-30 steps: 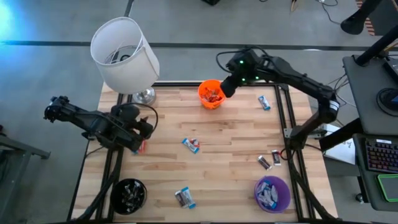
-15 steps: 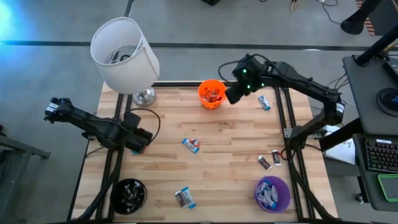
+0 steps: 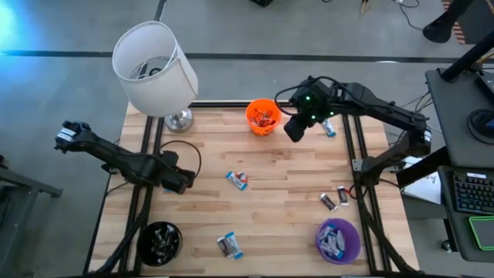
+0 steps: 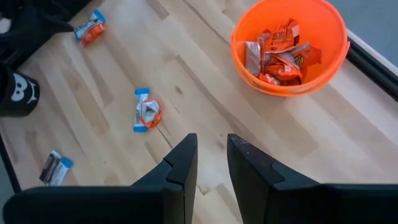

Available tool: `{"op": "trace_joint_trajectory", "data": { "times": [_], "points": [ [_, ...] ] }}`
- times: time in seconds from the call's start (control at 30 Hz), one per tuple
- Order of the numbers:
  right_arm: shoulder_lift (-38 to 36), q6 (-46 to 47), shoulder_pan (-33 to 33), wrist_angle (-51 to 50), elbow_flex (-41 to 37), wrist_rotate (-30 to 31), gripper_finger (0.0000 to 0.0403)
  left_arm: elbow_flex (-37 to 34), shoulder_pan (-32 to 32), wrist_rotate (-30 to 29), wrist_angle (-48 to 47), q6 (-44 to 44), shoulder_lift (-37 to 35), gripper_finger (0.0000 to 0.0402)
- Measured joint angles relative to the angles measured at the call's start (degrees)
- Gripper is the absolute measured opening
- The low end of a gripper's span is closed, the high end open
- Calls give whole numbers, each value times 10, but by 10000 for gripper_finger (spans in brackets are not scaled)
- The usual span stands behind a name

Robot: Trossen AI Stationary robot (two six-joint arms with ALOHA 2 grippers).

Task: Organize candy in baskets
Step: Put the orange chocolate into the orange bucket

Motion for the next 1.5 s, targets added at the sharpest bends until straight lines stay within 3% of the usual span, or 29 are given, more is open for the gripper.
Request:
{"op": "trace_joint_trajectory", "data": {
  "times": [0.13, 1.07, 1.5],
  "points": [
    [-14, -8, 0, -2, 0, 0, 79, -28, 0, 28, 30, -22, 1, 168],
    [-30, -26, 1, 3, 0, 1, 79, -106, 37, 21, 117, -14, 4, 168],
    [-30, -26, 1, 3, 0, 0, 79, -103, 53, 56, 137, 5, 125, 159]
  ]
}}
